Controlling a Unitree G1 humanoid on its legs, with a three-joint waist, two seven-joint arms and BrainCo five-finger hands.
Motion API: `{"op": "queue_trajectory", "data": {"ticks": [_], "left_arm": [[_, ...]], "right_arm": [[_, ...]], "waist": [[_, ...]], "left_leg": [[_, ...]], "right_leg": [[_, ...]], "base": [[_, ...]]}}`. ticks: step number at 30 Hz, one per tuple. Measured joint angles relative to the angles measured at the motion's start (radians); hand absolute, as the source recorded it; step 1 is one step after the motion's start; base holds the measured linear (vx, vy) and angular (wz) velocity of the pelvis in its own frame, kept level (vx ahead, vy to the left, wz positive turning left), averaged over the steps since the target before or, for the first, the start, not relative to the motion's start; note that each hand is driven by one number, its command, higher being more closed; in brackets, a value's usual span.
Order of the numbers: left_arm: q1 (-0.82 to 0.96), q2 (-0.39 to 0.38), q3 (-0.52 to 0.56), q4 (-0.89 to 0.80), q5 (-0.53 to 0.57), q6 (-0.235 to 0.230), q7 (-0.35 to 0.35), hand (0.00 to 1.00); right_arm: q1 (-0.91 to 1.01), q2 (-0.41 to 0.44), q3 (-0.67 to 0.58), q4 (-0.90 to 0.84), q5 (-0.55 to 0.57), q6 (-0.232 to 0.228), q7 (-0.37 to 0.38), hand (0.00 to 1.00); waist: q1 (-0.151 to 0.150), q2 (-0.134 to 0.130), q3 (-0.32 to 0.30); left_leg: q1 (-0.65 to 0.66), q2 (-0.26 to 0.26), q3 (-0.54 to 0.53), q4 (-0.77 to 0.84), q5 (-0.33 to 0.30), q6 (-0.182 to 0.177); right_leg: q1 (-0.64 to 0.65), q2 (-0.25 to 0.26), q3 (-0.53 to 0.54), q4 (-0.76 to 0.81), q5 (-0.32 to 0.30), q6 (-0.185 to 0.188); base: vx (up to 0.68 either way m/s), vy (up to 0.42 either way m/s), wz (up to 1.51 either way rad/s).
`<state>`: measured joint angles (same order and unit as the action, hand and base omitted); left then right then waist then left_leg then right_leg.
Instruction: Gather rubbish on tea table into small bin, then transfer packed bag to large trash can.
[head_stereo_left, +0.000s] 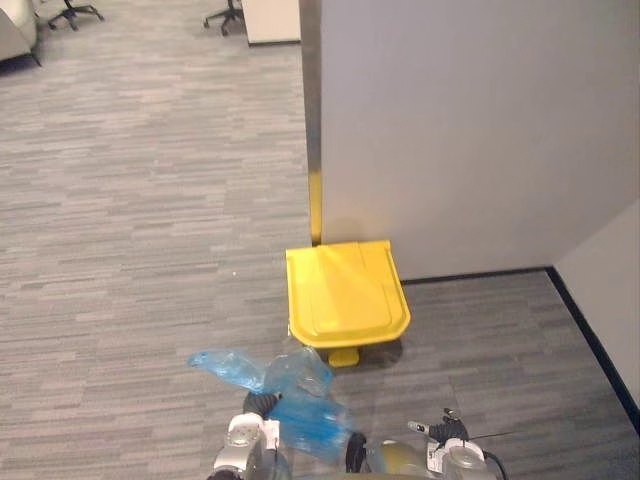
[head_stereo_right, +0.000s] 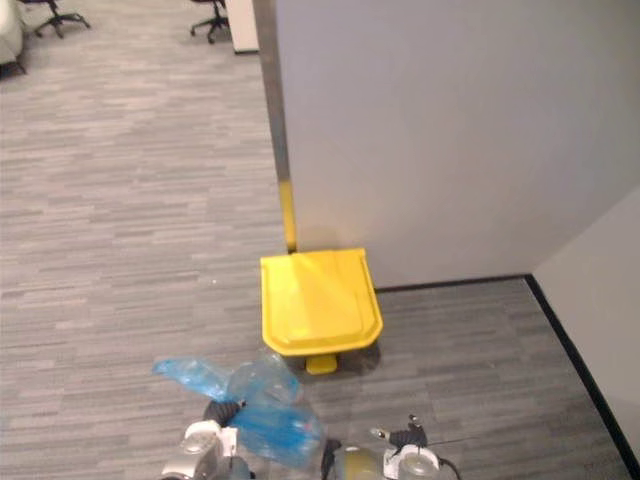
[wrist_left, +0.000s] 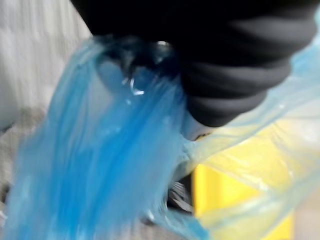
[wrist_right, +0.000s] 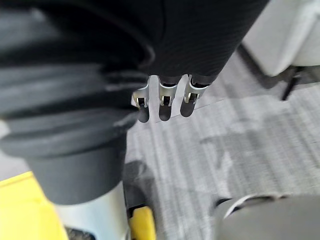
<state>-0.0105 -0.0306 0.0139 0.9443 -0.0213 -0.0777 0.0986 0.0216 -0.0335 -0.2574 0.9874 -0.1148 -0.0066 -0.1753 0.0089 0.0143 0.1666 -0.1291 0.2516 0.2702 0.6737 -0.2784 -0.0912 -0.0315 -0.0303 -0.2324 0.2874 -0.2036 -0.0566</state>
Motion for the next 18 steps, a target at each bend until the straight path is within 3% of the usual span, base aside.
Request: {"op": "queue_trajectory", "data": {"ticks": [2, 3, 6, 8, 18], "left_arm": [[-0.007, 0.006, 0.001, -0.007, 0.000, 0.000, -0.001, 1.00], [-0.009, 0.008, -0.005, -0.004, 0.000, 0.001, -0.003, 1.00], [-0.007, 0.055, -0.041, 0.018, 0.000, 0.001, -0.005, 1.00], [-0.002, 0.070, -0.044, 0.041, 0.002, 0.002, -0.005, 1.00], [0.005, 0.145, -0.053, 0.069, 0.020, 0.004, -0.004, 1.00]], "right_arm": [[0.004, 0.011, -0.019, -0.013, 0.004, 0.002, -0.001, 0.00], [0.012, -0.004, -0.029, -0.005, 0.006, 0.003, 0.000, 0.00], [0.020, 0.015, -0.045, 0.016, 0.015, 0.007, 0.002, 0.00], [0.020, 0.016, -0.049, 0.034, 0.015, 0.007, 0.005, 0.00], [-0.002, -0.004, -0.041, 0.080, -0.002, 0.007, 0.010, 0.00]], "waist": [[0.000, 0.006, -0.004], [0.000, 0.024, -0.014], [-0.002, -0.015, -0.037], [-0.002, -0.026, -0.048], [-0.003, -0.022, -0.057]], "left_leg": [[-0.042, -0.019, 0.005, -0.192, 0.035, 0.021], [-0.044, -0.043, -0.033, -0.346, 0.171, -0.011], [0.011, -0.108, -0.024, -0.429, 0.189, 0.010], [0.037, -0.134, -0.007, -0.466, 0.193, 0.017], [0.078, -0.166, 0.026, -0.540, 0.195, 0.025]], "right_leg": [[0.013, -0.012, 0.000, -0.011, -0.003, 0.021], [0.015, -0.001, 0.016, -0.013, -0.009, 0.053], [0.035, -0.044, 0.072, -0.052, -0.005, 0.091], [0.042, -0.064, 0.086, -0.074, -0.001, 0.101], [0.049, -0.075, 0.137, -0.137, 0.025, 0.126]], "base": [[0.20, 0.148, 0.00], [0.19, 0.147, -0.06], [0.19, 0.135, 0.01], [0.12, 0.133, -0.10], [0.05, 0.035, -0.16]]}}
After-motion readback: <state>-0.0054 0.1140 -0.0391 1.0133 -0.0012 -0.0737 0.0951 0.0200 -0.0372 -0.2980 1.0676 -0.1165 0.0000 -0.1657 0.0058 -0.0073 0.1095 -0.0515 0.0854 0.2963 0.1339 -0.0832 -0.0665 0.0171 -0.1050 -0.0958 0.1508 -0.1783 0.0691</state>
